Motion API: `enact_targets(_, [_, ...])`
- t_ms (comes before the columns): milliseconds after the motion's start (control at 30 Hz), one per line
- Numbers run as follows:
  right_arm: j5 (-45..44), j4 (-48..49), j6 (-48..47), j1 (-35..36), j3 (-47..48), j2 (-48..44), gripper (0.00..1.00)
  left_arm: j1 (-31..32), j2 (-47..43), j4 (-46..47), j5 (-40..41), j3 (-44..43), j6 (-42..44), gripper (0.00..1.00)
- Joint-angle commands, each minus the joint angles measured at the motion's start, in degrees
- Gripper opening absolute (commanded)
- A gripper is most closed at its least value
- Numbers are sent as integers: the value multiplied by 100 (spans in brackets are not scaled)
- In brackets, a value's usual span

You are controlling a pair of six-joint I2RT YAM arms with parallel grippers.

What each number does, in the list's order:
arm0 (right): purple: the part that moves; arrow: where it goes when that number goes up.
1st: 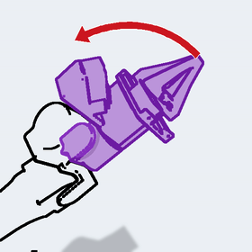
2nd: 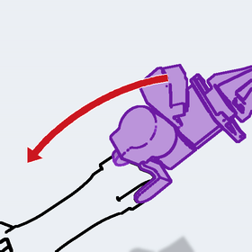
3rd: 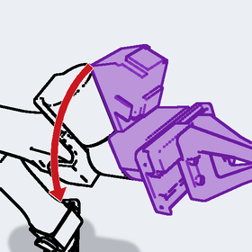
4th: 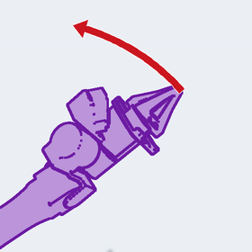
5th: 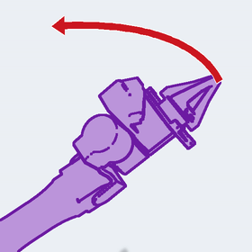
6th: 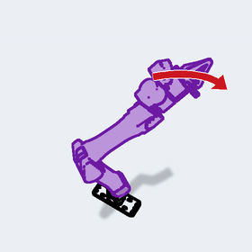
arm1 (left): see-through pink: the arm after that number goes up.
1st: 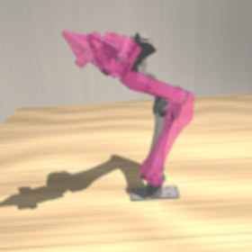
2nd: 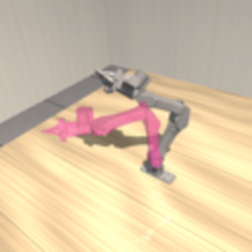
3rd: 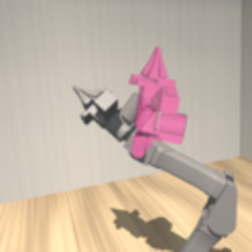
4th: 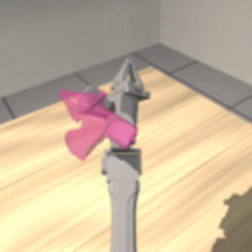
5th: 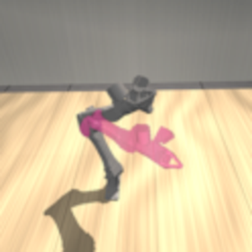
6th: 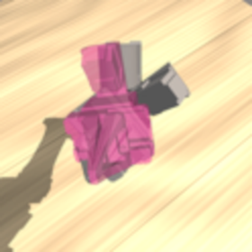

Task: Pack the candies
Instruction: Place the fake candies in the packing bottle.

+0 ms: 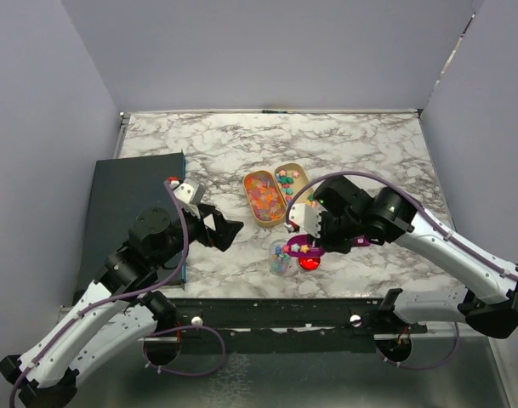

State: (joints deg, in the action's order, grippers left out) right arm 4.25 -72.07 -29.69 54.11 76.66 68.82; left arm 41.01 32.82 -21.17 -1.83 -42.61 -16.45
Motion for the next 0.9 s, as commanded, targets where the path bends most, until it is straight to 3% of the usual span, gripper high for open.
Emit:
enact_targets(0, [-339,-291,146,178,333,141,1,5,-36,-67,62,57,63,99])
enact_targets(433, [-1080,-789,533,607,956,632,1,10,-100,-80,57,77,29,99])
enact_targets(633, [-1533,-221,1002,610,1328,608,1,11,-20,-110,139,56,-69,99])
enact_targets(867, [-1905,-175,1718,468,2081,1258,1,7,43,-157,347,36,-74,99])
